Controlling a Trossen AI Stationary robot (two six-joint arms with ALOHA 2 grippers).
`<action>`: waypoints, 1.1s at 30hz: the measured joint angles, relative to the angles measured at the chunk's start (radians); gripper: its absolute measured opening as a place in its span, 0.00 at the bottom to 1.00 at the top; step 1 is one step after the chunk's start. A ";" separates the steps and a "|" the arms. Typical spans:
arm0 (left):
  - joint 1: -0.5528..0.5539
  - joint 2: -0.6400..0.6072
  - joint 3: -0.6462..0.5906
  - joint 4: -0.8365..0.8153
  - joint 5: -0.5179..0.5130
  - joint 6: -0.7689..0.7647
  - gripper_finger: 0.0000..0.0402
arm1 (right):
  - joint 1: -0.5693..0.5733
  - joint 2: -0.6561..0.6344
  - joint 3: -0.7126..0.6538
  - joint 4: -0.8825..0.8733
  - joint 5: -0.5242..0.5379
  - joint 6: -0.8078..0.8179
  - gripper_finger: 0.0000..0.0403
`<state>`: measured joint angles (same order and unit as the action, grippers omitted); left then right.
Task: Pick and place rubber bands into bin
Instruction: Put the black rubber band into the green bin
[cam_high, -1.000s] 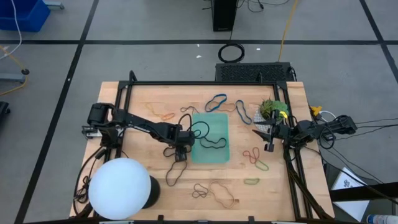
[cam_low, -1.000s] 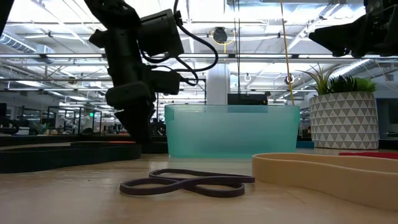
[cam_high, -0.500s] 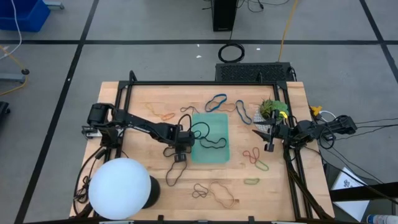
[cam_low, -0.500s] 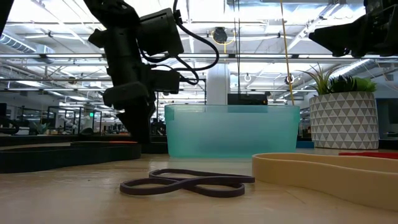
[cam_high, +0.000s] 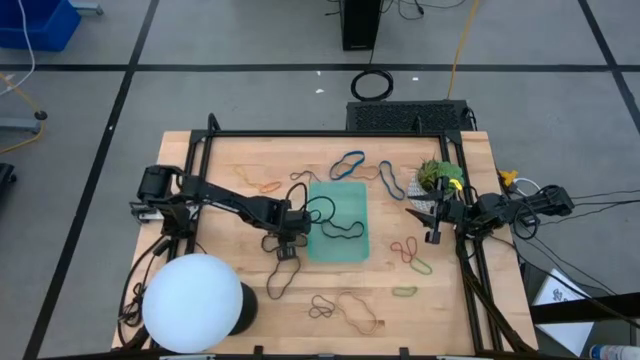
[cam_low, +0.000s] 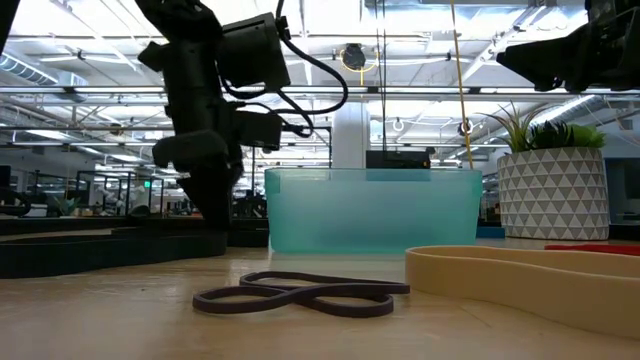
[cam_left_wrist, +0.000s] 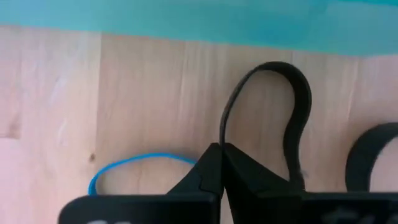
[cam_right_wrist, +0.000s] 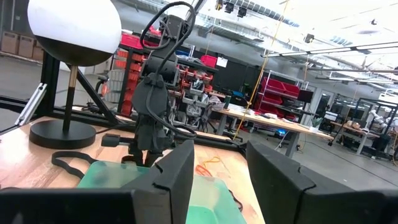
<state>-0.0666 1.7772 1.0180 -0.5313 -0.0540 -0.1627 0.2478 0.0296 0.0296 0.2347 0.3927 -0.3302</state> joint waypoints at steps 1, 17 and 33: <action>0.000 -0.011 0.000 -0.016 0.000 -0.004 0.03 | 0.000 0.000 0.000 0.000 0.000 0.000 0.35; 0.000 -0.294 0.000 -0.035 0.098 -0.056 0.03 | 0.000 0.000 0.000 0.000 0.001 0.000 0.35; 0.002 -0.385 0.001 0.575 0.277 0.232 0.03 | 0.000 0.000 0.000 0.000 0.001 0.000 0.35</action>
<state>-0.0647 1.3922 1.0191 0.0435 0.2226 0.0690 0.2474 0.0296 0.0297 0.2350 0.3935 -0.3302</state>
